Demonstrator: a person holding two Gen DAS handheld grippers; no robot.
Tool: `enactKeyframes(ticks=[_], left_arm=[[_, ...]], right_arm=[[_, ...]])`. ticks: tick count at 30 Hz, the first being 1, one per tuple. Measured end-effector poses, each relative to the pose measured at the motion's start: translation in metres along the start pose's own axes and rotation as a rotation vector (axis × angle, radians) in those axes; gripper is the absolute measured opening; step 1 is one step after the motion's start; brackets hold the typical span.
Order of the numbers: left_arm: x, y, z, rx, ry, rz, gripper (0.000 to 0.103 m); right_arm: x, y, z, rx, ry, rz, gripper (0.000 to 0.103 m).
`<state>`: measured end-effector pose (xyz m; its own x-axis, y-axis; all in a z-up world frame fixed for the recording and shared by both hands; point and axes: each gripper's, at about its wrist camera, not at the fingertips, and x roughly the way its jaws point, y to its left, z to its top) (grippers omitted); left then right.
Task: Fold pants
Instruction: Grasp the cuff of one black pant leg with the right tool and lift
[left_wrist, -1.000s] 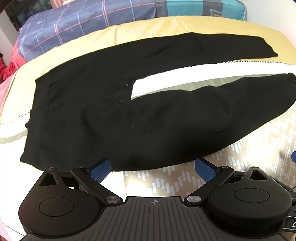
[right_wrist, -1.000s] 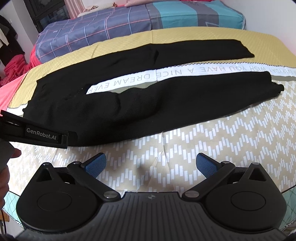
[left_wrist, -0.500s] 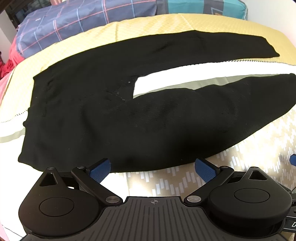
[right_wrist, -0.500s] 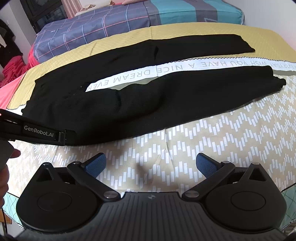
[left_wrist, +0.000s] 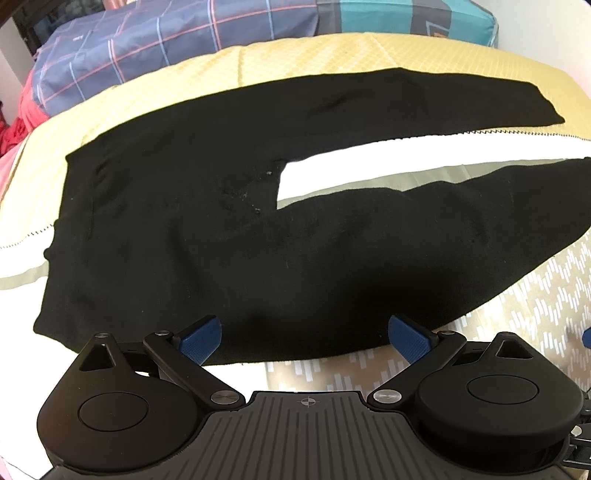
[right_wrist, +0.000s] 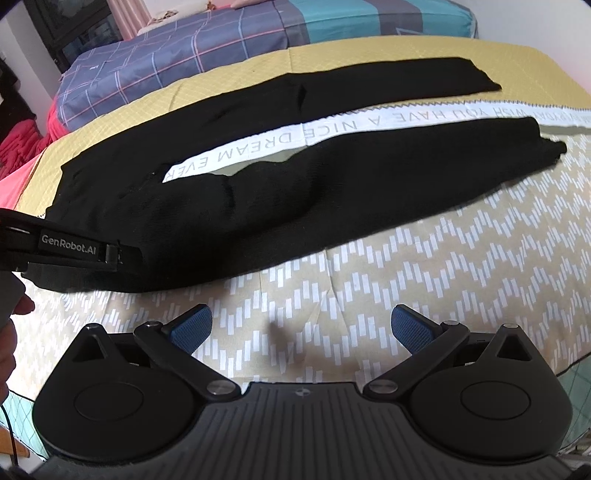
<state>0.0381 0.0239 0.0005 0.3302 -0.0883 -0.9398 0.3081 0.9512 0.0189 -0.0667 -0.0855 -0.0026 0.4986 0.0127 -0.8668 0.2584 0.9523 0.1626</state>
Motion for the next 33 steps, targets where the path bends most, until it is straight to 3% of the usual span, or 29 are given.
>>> enactKeyframes(ticks=[8, 23, 29, 33], left_arm=[[0.011, 0.001, -0.001, 0.011, 0.016, -0.022, 0.103], [0.032, -0.007, 0.020, -0.057, 0.067, 0.080, 0.103], [0.039, -0.018, 0.030, -0.054, 0.067, 0.073, 0.103], [0.046, -0.021, 0.034, -0.053, 0.060, 0.048, 0.103]], right_arm=[[-0.003, -0.007, -0.001, 0.043, -0.023, 0.017, 0.103], [0.032, -0.064, 0.052, 0.140, -0.056, 0.118, 0.103], [0.037, -0.075, 0.058, 0.156, -0.070, 0.145, 0.103], [0.032, -0.093, 0.060, 0.154, -0.124, 0.138, 0.102]])
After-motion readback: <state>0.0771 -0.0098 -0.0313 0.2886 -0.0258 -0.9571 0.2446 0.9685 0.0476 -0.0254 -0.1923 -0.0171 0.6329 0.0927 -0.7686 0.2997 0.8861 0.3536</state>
